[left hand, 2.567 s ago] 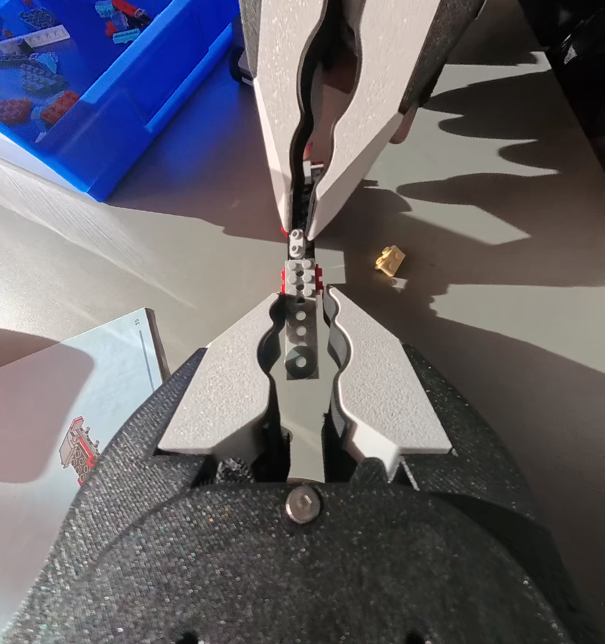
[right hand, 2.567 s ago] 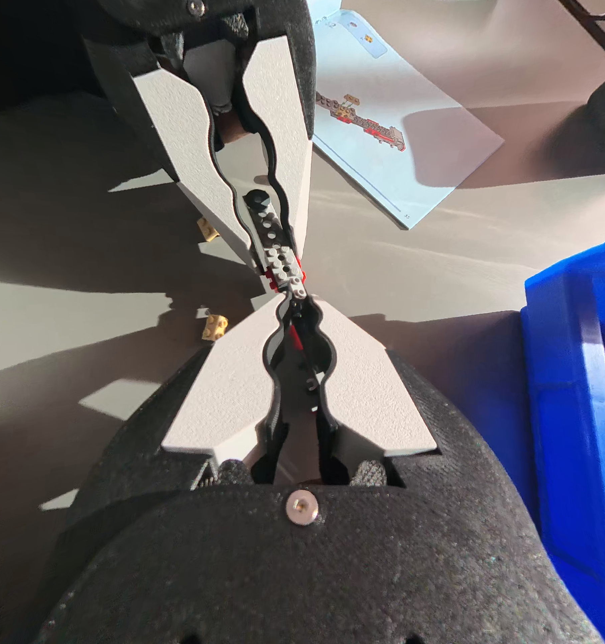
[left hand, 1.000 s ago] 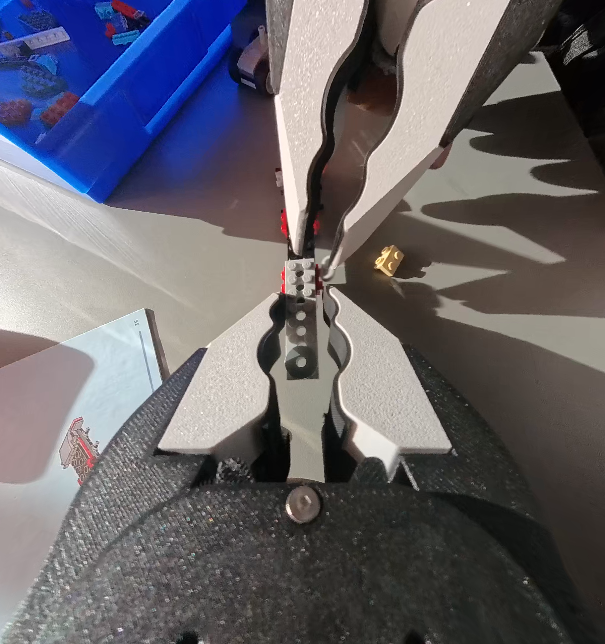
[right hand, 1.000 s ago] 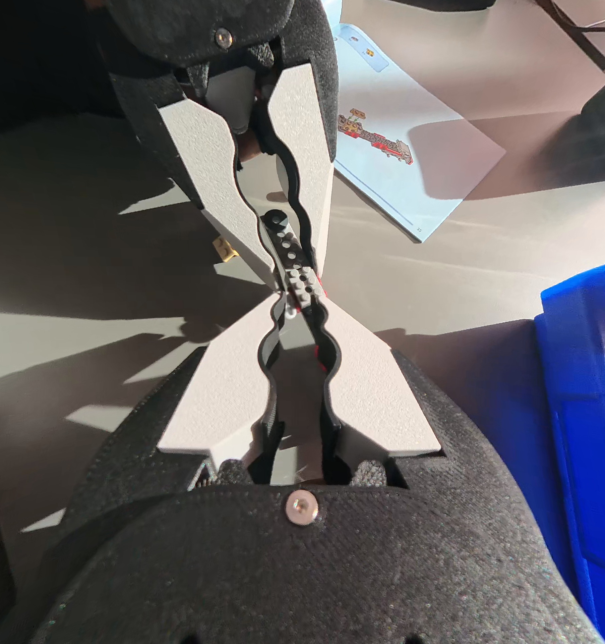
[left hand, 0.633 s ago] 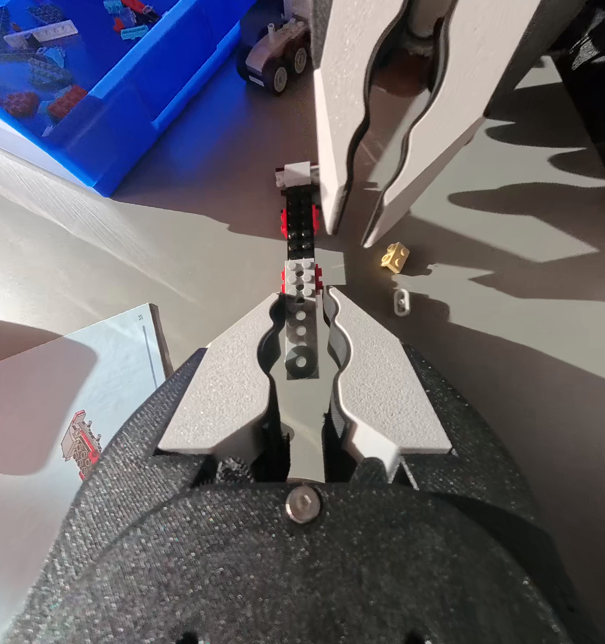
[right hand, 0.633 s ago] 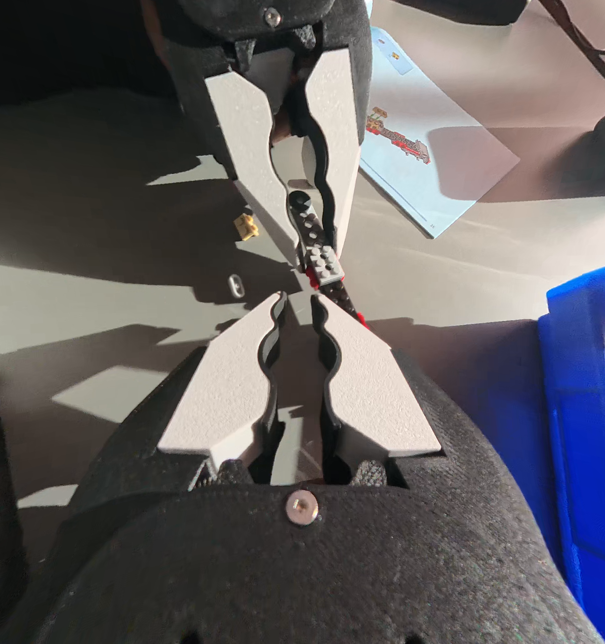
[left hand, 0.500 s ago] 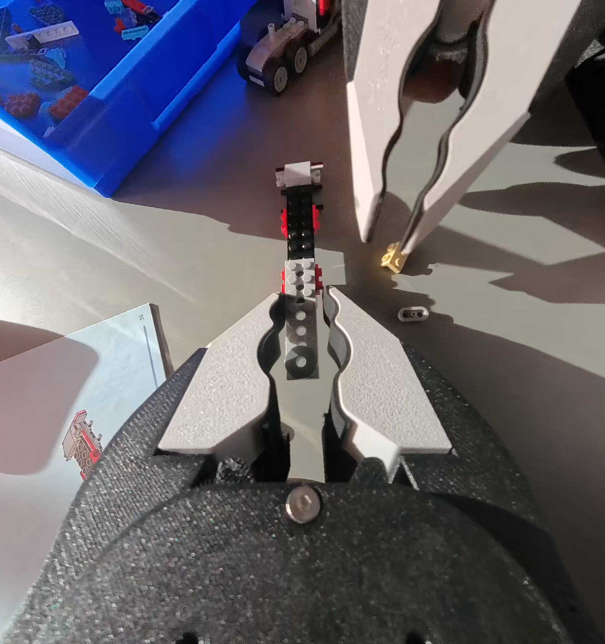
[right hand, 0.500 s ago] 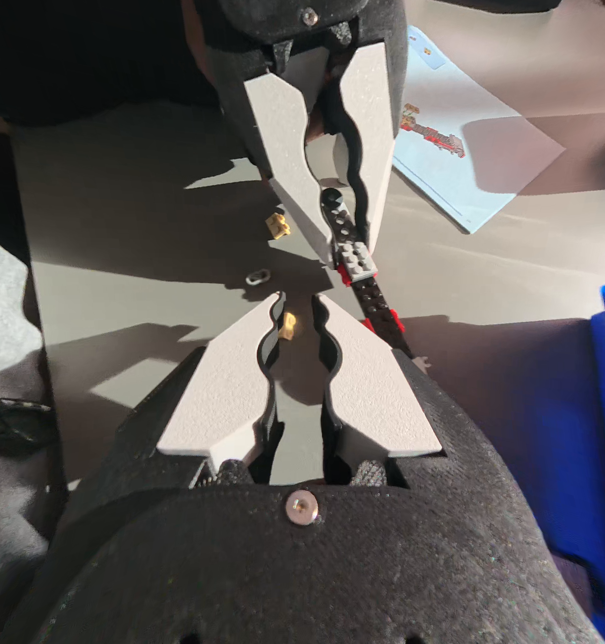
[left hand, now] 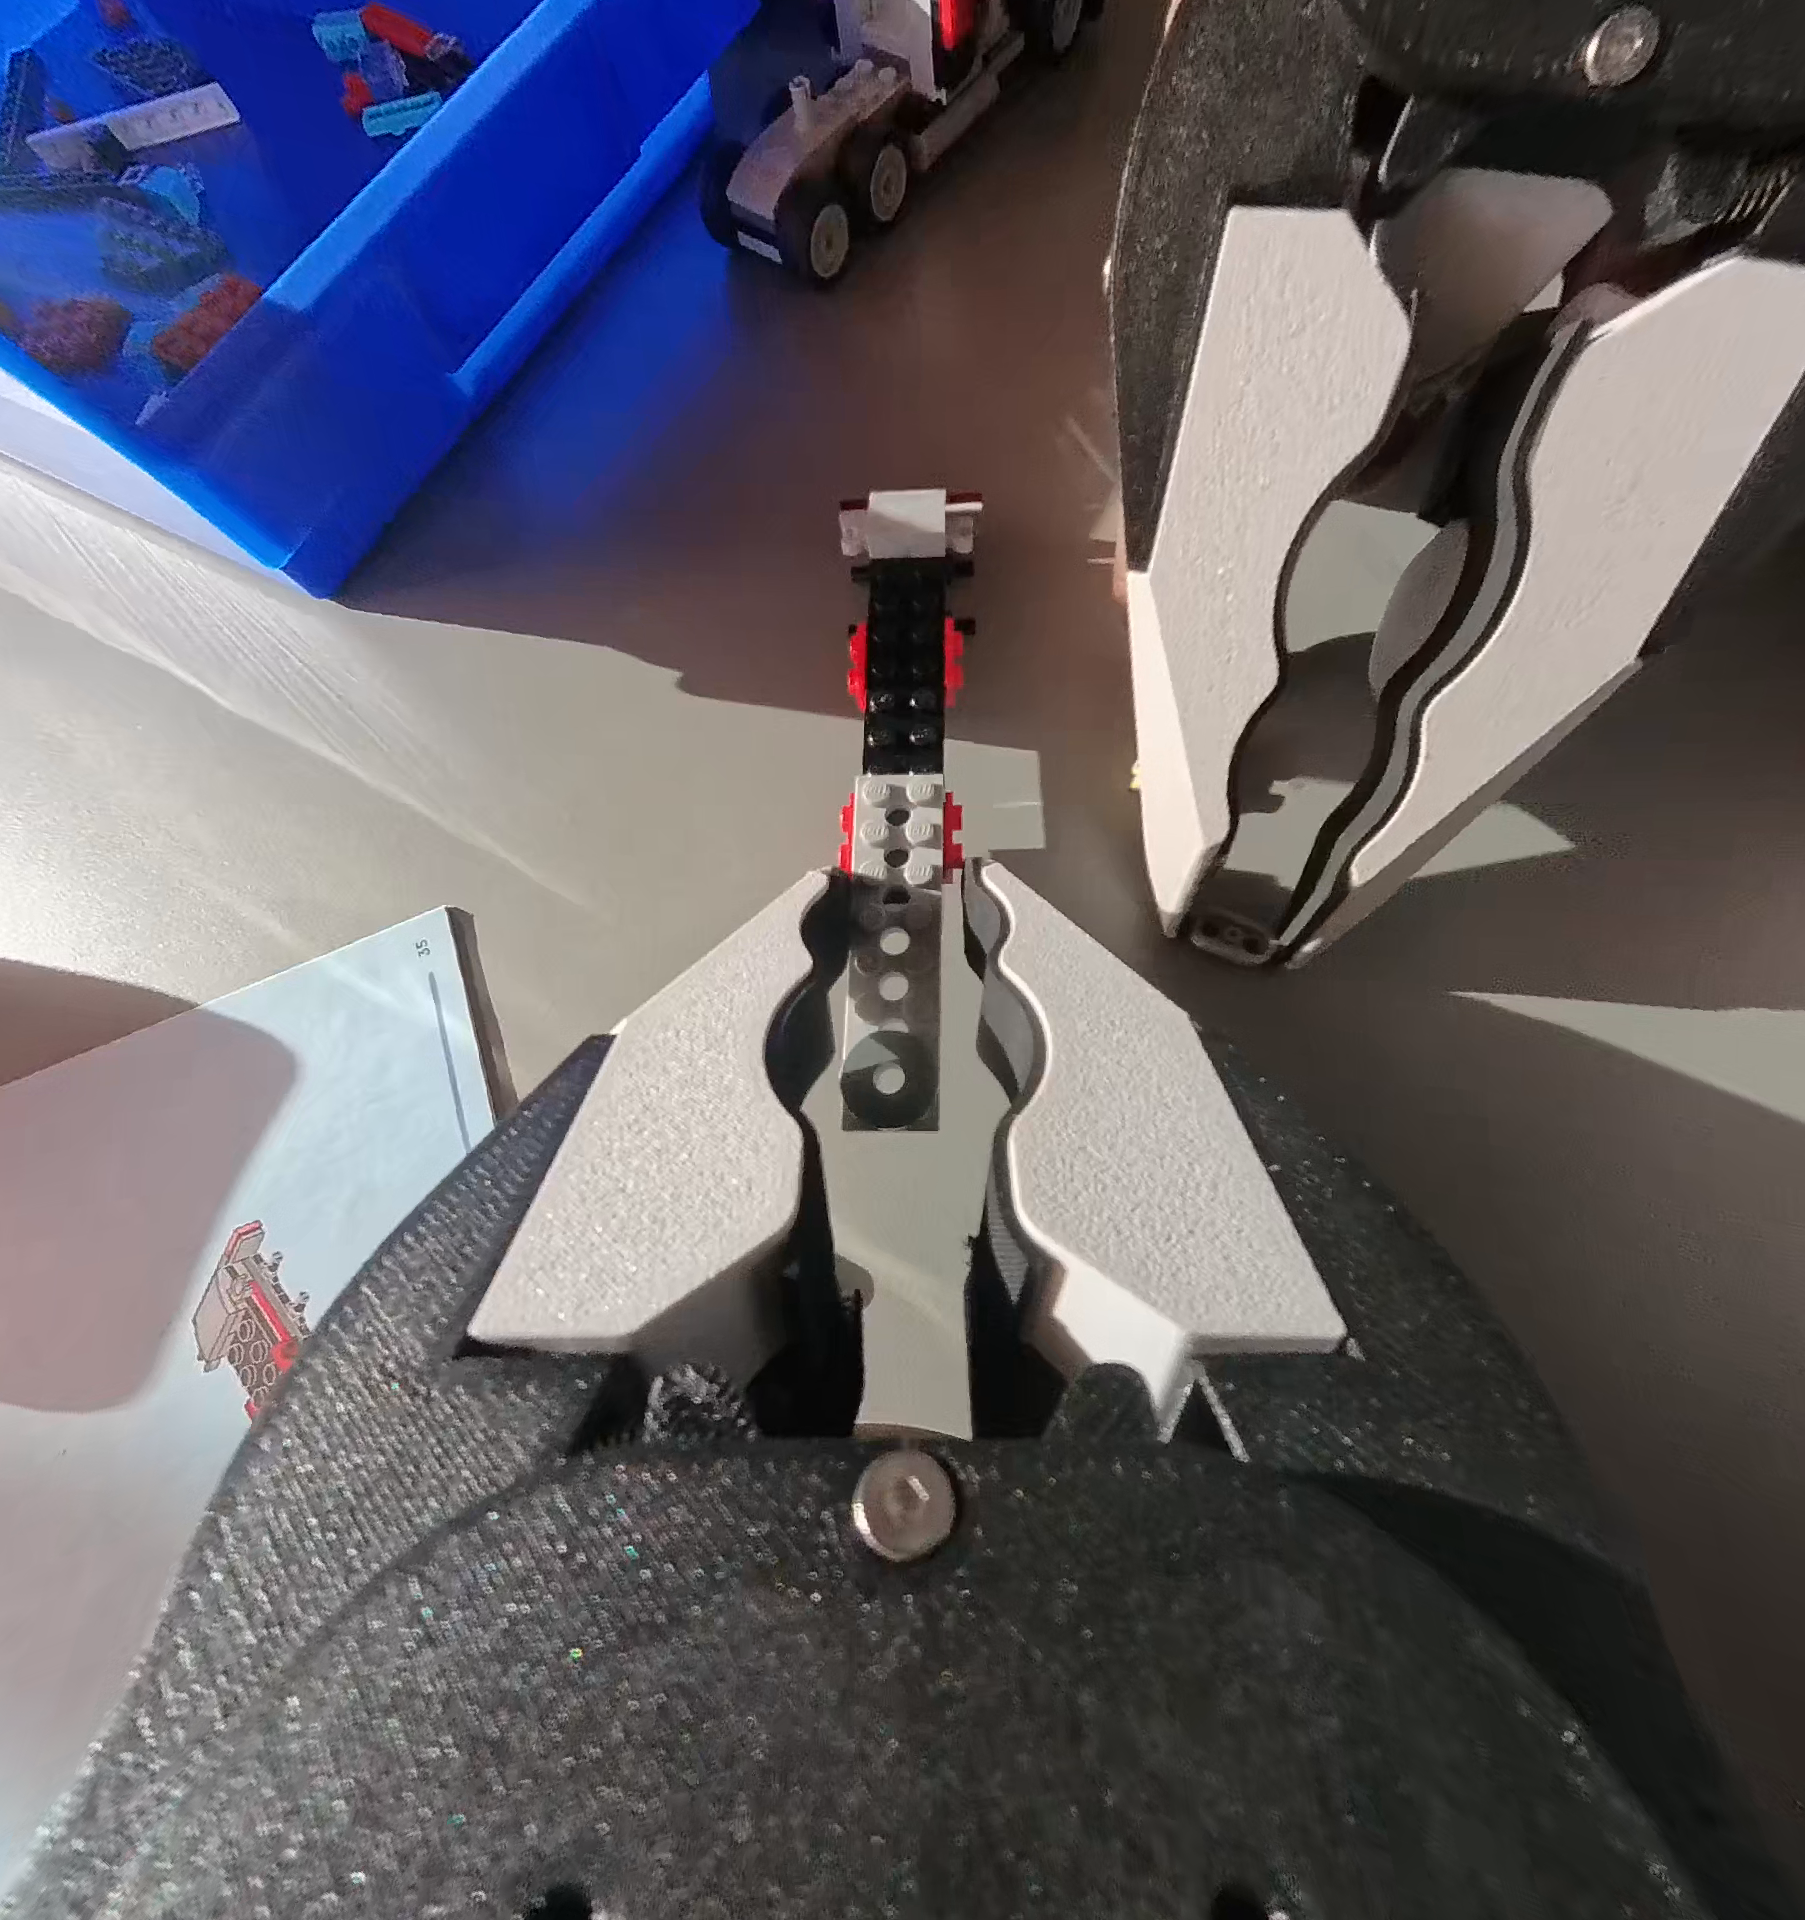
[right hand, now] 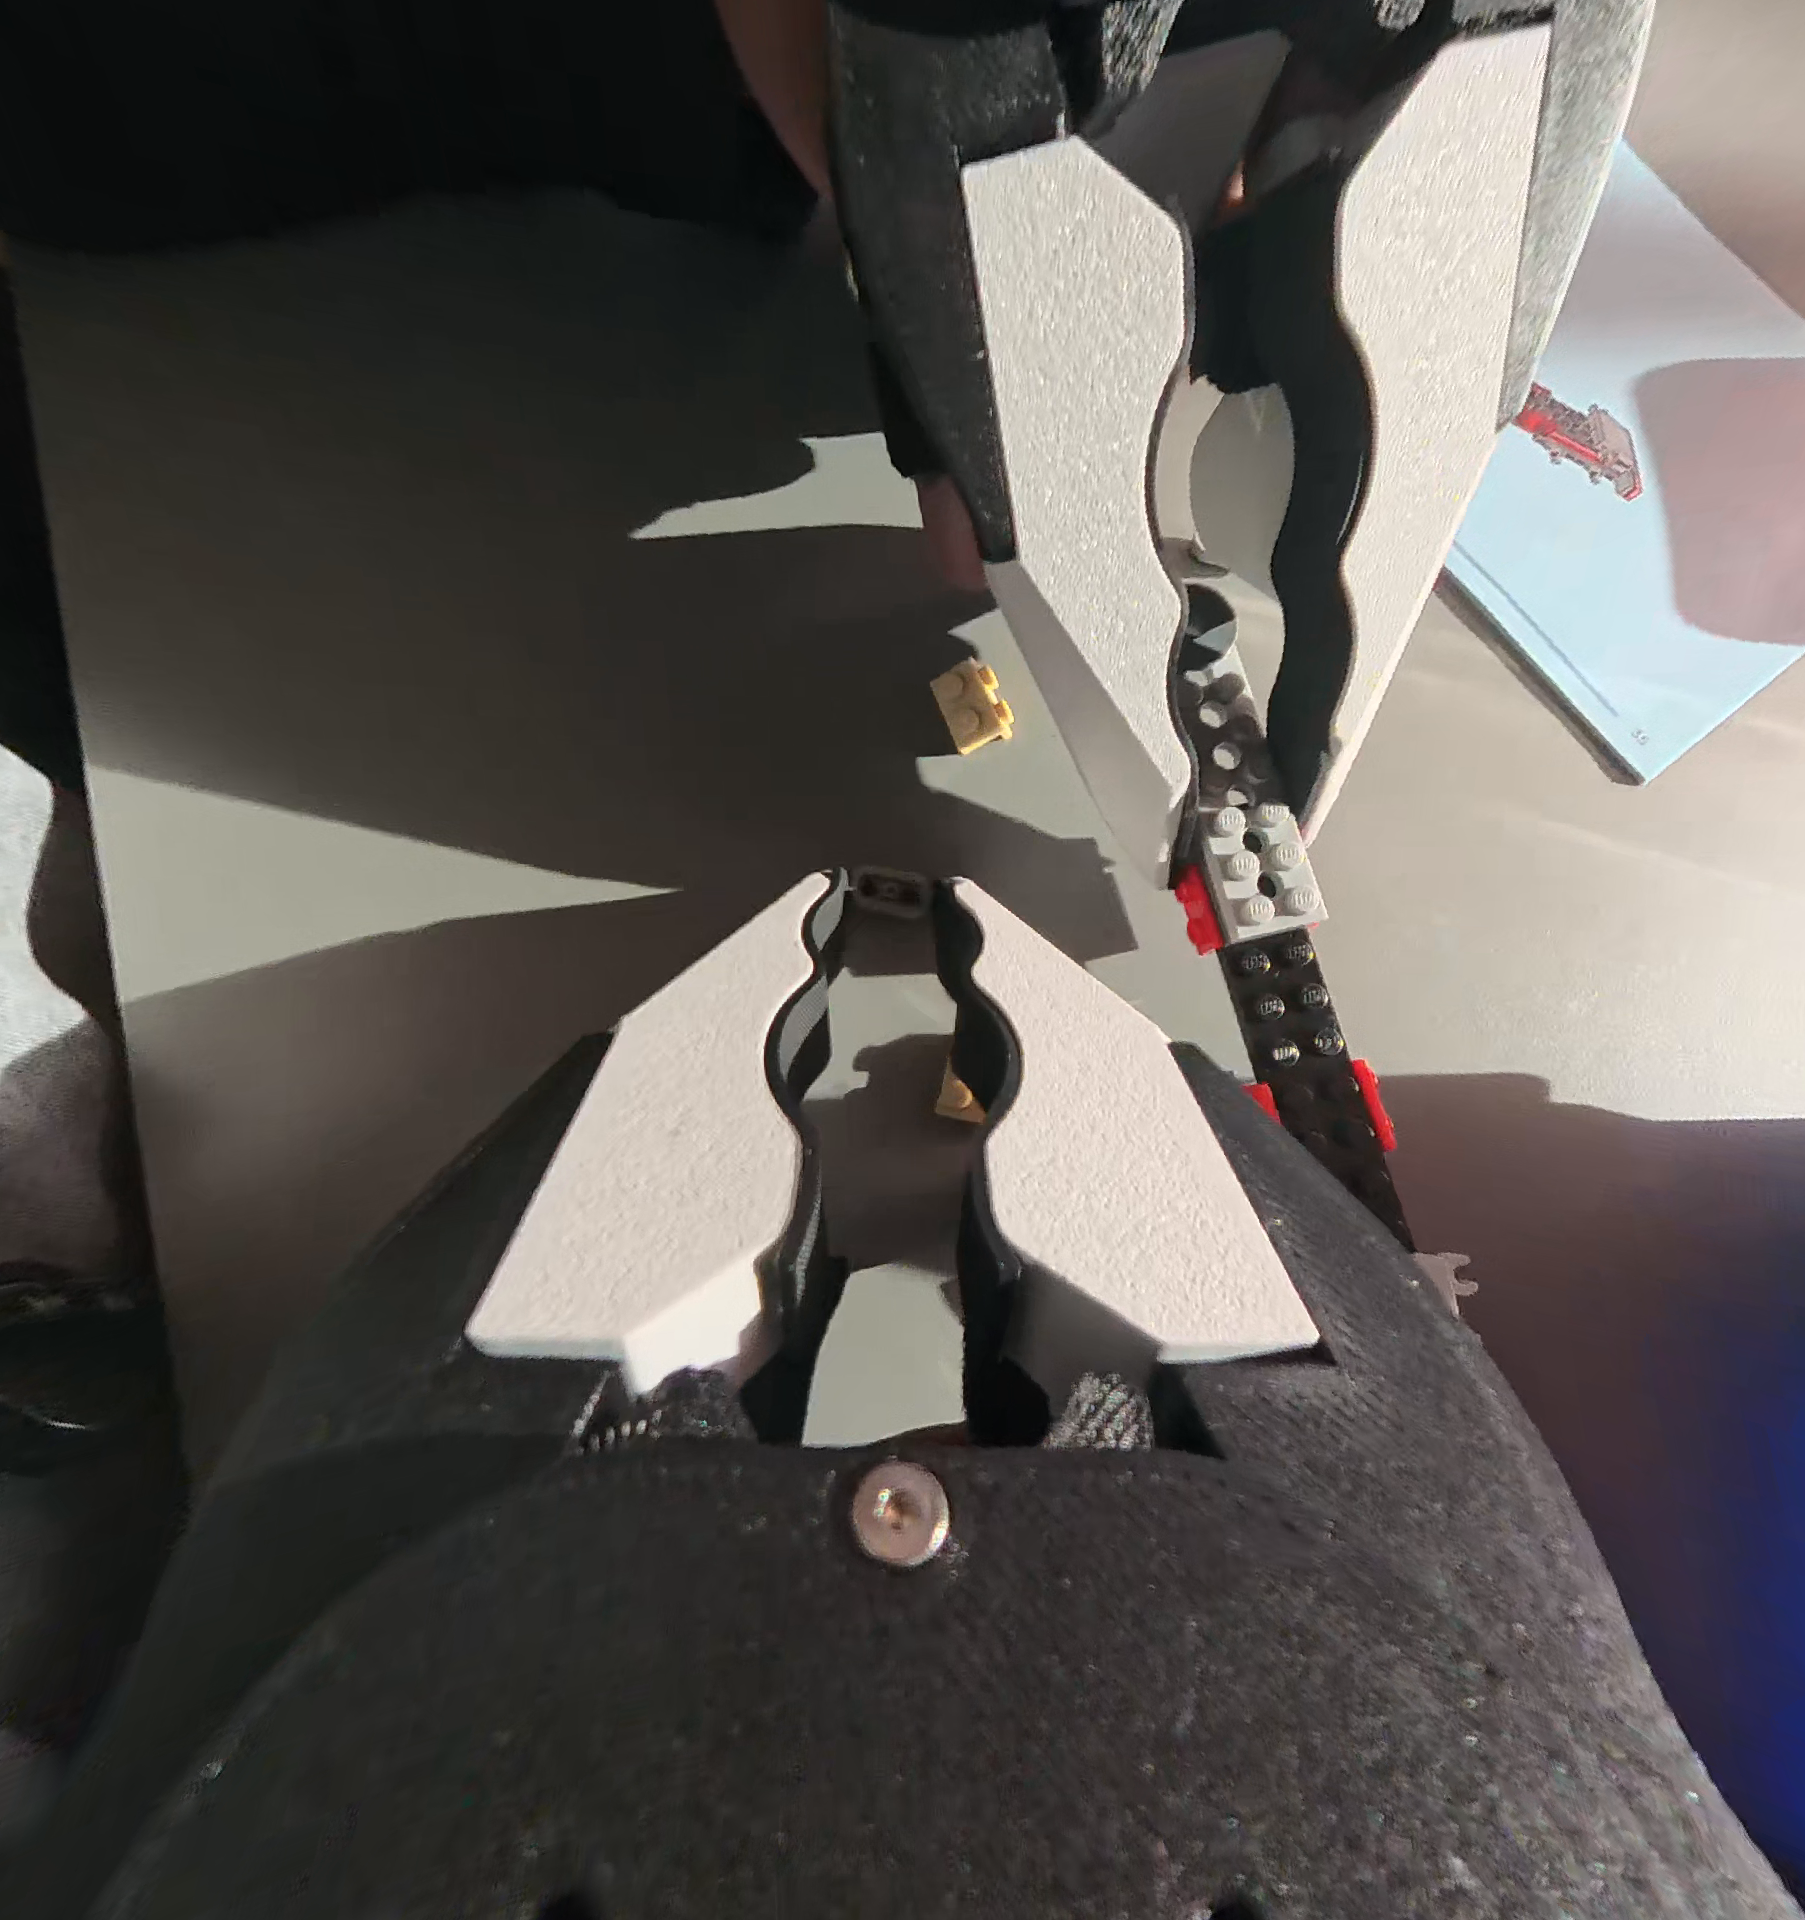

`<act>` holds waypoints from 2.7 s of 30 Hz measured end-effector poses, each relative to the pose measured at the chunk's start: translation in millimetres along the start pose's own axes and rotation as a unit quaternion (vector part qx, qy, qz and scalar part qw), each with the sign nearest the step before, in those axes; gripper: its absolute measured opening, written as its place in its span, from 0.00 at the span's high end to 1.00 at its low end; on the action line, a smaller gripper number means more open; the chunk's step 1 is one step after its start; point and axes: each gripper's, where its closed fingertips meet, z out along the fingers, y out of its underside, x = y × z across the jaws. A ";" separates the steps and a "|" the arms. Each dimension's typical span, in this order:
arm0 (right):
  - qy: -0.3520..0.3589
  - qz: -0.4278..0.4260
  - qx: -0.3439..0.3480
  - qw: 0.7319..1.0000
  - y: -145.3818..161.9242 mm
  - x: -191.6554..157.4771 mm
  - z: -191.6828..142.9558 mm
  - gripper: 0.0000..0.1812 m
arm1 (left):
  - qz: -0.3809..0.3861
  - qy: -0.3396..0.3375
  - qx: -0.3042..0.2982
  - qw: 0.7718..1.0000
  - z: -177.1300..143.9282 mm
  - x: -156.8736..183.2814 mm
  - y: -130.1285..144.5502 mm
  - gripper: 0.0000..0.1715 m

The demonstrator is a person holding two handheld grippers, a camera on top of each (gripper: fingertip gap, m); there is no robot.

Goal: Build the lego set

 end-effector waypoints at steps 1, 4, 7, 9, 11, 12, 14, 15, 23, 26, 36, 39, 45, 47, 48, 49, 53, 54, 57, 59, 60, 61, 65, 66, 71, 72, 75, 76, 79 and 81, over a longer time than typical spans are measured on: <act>-0.001 0.002 0.003 1.000 -0.4 0.3 -0.6 0.90 | 0.000 -0.001 0.002 1.000 -0.7 0.0 -0.5 0.87; 0.009 0.002 0.025 1.000 -5.2 5.4 -7.2 0.90 | -0.015 0.001 0.015 1.000 -5.8 -0.8 -1.6 0.83; 0.048 -0.016 0.061 0.997 -13.6 19.6 -19.7 0.90 | -0.073 0.019 0.069 0.995 -19.5 -2.1 -13.6 0.82; 0.083 -0.034 0.101 0.991 -24.1 30.9 -30.9 0.90 | -0.140 0.059 0.118 0.981 -31.8 -0.4 -28.4 0.83; 0.120 -0.057 0.137 0.982 -34.0 41.9 -42.1 0.90 | -0.214 0.117 0.163 0.956 -43.6 3.3 -43.6 0.84; 0.138 -0.071 0.150 0.977 -37.8 46.7 -46.6 0.90 | -0.245 0.134 0.181 0.943 -48.1 1.9 -48.8 0.84; 0.170 -0.099 0.165 0.967 -42.9 54.1 -53.3 0.90 | -0.289 0.164 0.203 0.921 -53.9 1.6 -54.1 0.85; 0.184 -0.113 0.171 0.961 -45.1 56.6 -55.8 0.90 | -0.309 0.179 0.206 0.911 -55.1 2.7 -54.6 0.85; 0.240 -0.204 0.190 0.930 -57.4 57.5 -60.9 0.90 | -0.345 0.222 0.201 0.889 -48.5 12.7 -56.3 0.86; 0.247 -0.229 0.188 0.923 -58.7 55.3 -58.6 0.90 | -0.343 0.225 0.210 0.887 -48.1 13.3 -59.6 0.91; 0.142 -0.102 0.223 0.959 -59.5 52.1 -56.1 0.86 | -0.172 0.124 0.205 0.956 -47.8 7.8 -50.0 0.97; -0.003 0.071 0.249 0.966 -63.4 46.2 -60.8 0.85 | -0.050 0.080 0.227 0.969 -55.6 13.0 -55.8 0.97; -0.174 0.238 0.239 0.925 -67.2 35.3 -70.9 0.84 | 0.148 -0.032 0.248 0.957 -63.9 20.1 -66.7 0.97; -0.221 0.272 0.234 0.907 -68.7 28.8 -73.0 0.83 | 0.184 -0.057 0.250 0.949 -66.5 21.7 -71.2 0.97; -0.242 0.287 0.236 0.896 -70.3 26.1 -74.7 0.82 | 0.199 -0.065 0.252 0.945 -67.7 23.0 -73.3 0.97; -0.260 0.298 0.238 0.887 -71.7 24.1 -76.2 0.82 | 0.210 -0.069 0.255 0.941 -69.2 25.1 -75.6 0.97; -0.292 0.330 0.257 0.860 -76.6 24.5 -81.5 0.82 | 0.238 -0.081 0.270 0.930 -74.7 30.4 -82.5 0.97; -0.302 0.340 0.263 0.851 -78.0 24.7 -83.3 0.82 | 0.245 -0.085 0.270 0.927 -75.2 31.0 -83.3 0.97; -0.337 0.364 0.266 0.826 -80.4 22.0 -85.8 0.82 | 0.262 -0.095 0.268 0.922 -75.7 33.0 -85.4 0.97; -0.350 0.377 0.267 0.815 -81.1 21.7 -86.0 0.82 | 0.273 -0.097 0.264 0.920 -74.2 34.8 -85.4 0.97; -0.355 0.384 0.267 0.809 -81.0 22.0 -85.8 0.82 | 0.278 -0.100 0.262 0.919 -73.4 35.5 -85.3 0.97; -0.360 0.389 0.267 0.805 -81.2 22.0 -86.0 0.82 | 0.284 -0.101 0.260 0.917 -72.8 36.6 -85.6 0.97; -0.374 0.401 0.263 0.794 -80.6 20.5 -85.6 0.84 | 0.306 -0.110 0.252 0.912 -71.8 40.5 -87.7 0.97; -0.379 0.402 0.263 0.791 -80.6 19.7 -85.9 0.84 | 0.311 -0.112 0.251 0.910 -71.9 41.6 -88.4 0.97; -0.394 0.400 0.259 0.786 -80.7 14.9 -87.7 0.87 | 0.322 -0.115 0.252 0.905 -72.8 44.3 -90.6 0.97; -0.395 0.399 0.261 0.785 -81.3 14.7 -88.4 0.89 | 0.321 -0.114 0.253 0.905 -72.9 44.5 -90.7 0.97; -0.386 0.395 0.261 0.792 -80.1 15.3 -86.7 0.91 | 0.320 -0.111 0.254 0.906 -72.8 44.8 -90.2 0.97; -0.381 0.393 0.262 0.795 -79.7 15.7 -86.1 0.91 | 0.317 -0.110 0.254 0.907 -72.4 44.4 -89.6 0.97; -0.360 0.381 0.269 0.808 -78.7 18.5 -84.9 0.91 | 0.296 -0.105 0.259 0.913 -71.5 41.9 -88.4 0.96; -0.330 0.365 0.278 0.825 -76.8 24.4 -84.8 0.91 | 0.259 -0.098 0.257 0.926 -71.3 35.5 -84.5 0.96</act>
